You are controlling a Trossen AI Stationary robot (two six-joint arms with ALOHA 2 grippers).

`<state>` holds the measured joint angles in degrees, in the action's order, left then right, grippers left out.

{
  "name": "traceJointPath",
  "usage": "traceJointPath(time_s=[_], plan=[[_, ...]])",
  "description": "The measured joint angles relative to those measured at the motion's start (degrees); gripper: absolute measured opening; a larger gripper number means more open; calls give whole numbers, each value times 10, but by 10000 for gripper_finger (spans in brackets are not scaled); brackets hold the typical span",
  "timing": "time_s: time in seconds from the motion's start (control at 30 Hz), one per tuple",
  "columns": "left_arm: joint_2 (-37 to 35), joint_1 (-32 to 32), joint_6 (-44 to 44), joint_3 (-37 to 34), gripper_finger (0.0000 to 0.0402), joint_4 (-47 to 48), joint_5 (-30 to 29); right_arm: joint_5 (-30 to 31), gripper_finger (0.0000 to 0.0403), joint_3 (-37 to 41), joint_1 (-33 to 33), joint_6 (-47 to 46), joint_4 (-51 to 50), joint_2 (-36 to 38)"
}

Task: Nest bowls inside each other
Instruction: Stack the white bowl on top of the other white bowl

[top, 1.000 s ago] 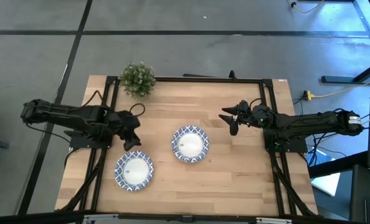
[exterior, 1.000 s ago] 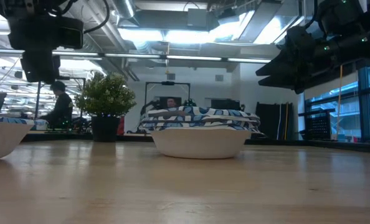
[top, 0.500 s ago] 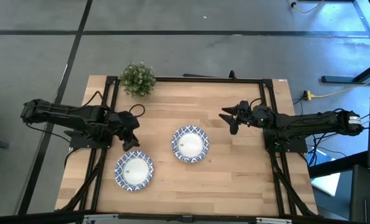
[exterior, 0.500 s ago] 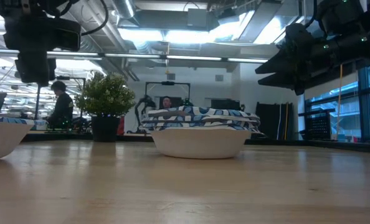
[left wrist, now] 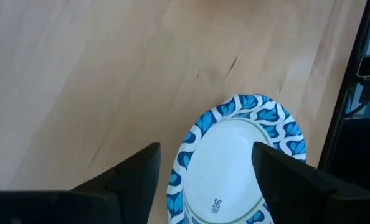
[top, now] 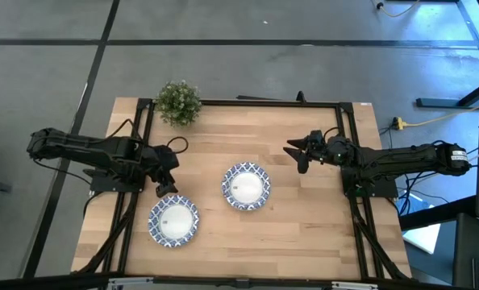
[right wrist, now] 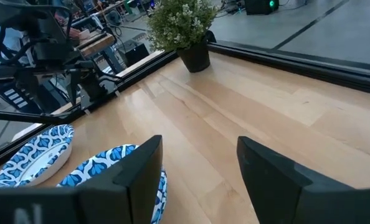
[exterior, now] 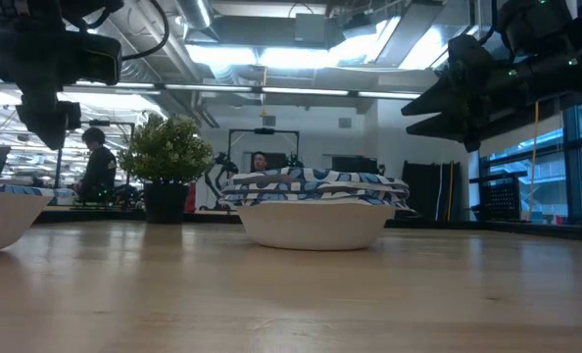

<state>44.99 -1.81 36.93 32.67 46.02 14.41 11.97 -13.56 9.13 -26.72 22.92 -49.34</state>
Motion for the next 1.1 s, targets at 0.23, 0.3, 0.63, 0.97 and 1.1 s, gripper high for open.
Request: traceJointPath(time_s=[0.23,0.3,0.63,0.97,1.1], plan=[[0,-45,0,0,247,-5,2,0,209,0,0,-16,0,0],[0,-65,7,0,247,-7,3,0,209,0,0,-17,0,0],[22,-134,41,0,245,48,-68,0,209,0,0,-32,1,0],[101,-141,50,0,244,48,-69,-20,209,0,0,-33,9,0],[132,-141,50,0,244,42,-66,-26,209,0,0,-33,14,0]])
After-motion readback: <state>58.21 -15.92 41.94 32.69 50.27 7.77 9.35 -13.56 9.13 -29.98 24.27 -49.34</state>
